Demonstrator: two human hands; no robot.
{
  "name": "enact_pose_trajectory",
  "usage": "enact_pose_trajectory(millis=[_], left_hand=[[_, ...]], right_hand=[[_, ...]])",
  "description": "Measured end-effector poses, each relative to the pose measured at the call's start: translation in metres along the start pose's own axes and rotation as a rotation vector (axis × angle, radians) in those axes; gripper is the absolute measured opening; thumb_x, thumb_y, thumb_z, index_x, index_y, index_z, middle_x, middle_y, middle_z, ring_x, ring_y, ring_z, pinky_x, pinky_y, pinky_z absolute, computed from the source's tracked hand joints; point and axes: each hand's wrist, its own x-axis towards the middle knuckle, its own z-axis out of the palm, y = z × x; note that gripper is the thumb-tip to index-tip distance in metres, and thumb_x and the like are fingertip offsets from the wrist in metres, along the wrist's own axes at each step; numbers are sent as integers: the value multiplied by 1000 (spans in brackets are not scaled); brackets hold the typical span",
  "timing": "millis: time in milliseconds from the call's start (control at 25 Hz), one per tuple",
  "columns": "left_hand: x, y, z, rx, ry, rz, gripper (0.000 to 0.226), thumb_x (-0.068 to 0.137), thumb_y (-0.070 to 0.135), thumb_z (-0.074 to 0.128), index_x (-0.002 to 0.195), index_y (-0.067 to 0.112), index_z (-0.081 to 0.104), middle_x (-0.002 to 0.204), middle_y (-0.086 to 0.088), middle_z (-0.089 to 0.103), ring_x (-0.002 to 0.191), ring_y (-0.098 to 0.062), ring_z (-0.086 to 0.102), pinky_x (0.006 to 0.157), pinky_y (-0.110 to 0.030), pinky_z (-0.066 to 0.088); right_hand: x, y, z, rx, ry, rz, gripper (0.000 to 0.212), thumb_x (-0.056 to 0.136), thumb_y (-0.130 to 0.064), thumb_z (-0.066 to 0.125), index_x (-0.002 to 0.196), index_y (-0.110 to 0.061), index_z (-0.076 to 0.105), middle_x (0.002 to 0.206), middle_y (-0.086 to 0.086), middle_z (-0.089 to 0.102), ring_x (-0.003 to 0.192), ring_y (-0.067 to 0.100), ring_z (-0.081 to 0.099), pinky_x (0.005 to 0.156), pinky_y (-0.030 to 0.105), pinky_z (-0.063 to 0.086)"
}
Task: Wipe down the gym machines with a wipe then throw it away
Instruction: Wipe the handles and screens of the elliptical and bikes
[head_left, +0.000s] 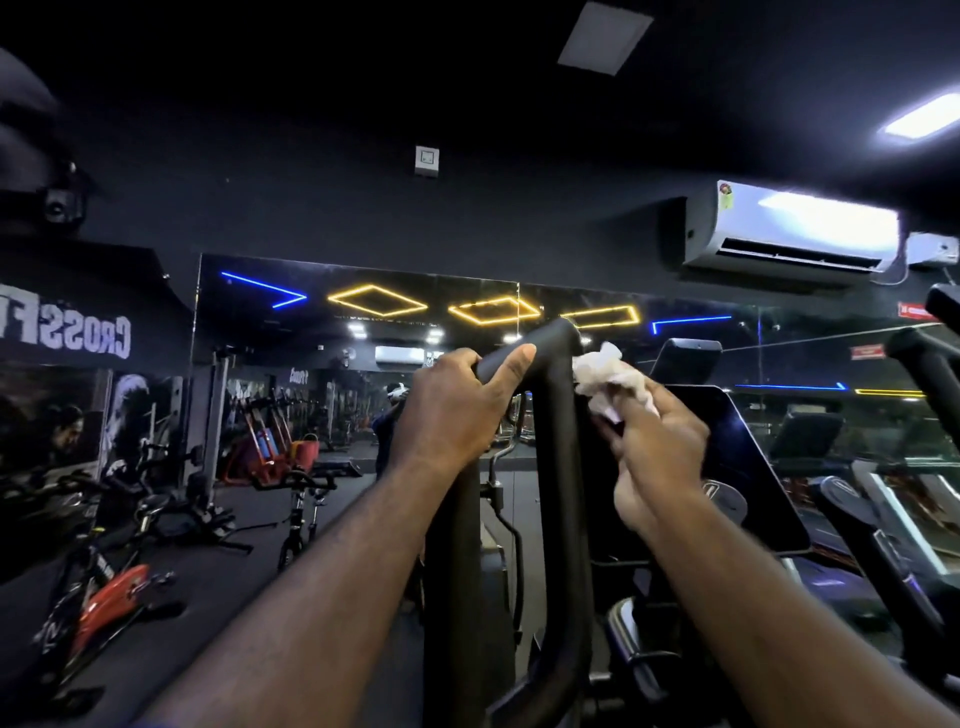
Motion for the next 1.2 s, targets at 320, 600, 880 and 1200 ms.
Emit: enact_pose_trajectory(millis=[320, 600, 880, 1200], left_hand=[[-1, 6, -3, -27, -29, -24, 67, 82, 84, 47, 104, 22, 64, 84, -9, 73, 69, -23, 75, 67, -46, 66], [-11, 4, -5, -171, -32, -90, 54, 90, 70, 60, 106, 19, 66, 81, -10, 72, 59, -17, 67, 61, -36, 59], [-23, 2, -3, -232, 27, -142, 60, 86, 69, 65, 115, 16, 63, 74, -7, 70, 56, -16, 66, 59, -34, 59], [-58, -13, 4, -483, 67, -230, 56, 84, 65, 70, 113, 18, 63, 70, -7, 67, 58, -22, 66, 62, -39, 61]], right_hand=[[-37, 30, -38, 80, -324, 344, 15, 90, -5, 63, 102, -2, 71, 80, 17, 65, 62, 20, 61, 56, 32, 58], [-26, 11, -10, 267, -397, 277, 9, 103, -16, 60, 98, -13, 66, 63, -3, 48, 56, 11, 54, 52, 25, 53], [-25, 14, -7, 250, -396, 464, 23, 108, -16, 48, 118, -9, 67, 71, 12, 72, 52, 20, 67, 44, 30, 53], [-74, 58, -48, 187, -431, 398, 30, 92, -26, 61, 114, -11, 77, 106, 25, 68, 78, 29, 63, 63, 32, 57]])
